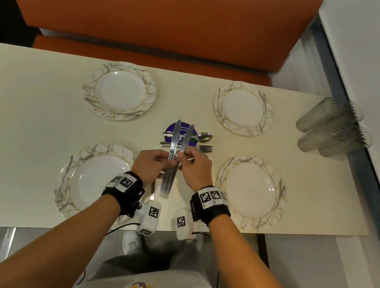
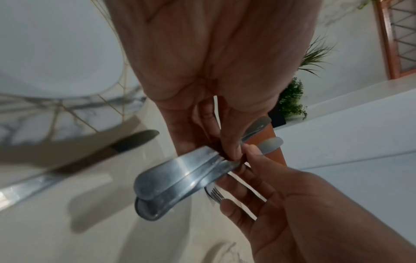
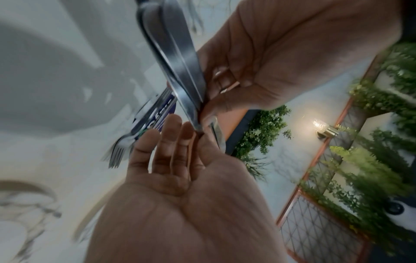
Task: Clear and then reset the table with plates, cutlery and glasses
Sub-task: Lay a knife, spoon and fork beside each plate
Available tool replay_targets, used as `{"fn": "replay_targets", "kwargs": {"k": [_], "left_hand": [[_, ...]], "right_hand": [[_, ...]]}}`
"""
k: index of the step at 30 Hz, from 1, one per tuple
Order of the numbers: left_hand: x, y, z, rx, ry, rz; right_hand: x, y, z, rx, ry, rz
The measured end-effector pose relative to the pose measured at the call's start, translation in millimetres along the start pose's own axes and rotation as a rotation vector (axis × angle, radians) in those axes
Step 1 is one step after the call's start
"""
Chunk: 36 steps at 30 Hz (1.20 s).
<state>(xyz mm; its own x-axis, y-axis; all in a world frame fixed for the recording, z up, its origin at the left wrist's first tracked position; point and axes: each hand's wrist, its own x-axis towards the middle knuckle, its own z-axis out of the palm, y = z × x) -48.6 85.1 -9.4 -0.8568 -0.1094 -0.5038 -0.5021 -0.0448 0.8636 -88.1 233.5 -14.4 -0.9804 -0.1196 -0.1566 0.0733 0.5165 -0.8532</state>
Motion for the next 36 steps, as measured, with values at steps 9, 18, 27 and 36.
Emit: {"fn": "replay_targets", "kwargs": {"k": [9, 18, 27, 36], "left_hand": [[20, 14, 100, 0.000, -0.005, -0.027], [39, 18, 196, 0.000, 0.042, -0.088], [46, 22, 233, -0.034, 0.100, -0.117], [59, 15, 242, -0.028, 0.128, -0.138]], "right_hand": [[25, 57, -134, 0.057, 0.107, 0.155], [33, 170, -293, -0.154, 0.189, 0.352], [26, 232, -318, -0.264, 0.148, 0.429], [25, 252, -317, -0.269, 0.175, 0.421]]}}
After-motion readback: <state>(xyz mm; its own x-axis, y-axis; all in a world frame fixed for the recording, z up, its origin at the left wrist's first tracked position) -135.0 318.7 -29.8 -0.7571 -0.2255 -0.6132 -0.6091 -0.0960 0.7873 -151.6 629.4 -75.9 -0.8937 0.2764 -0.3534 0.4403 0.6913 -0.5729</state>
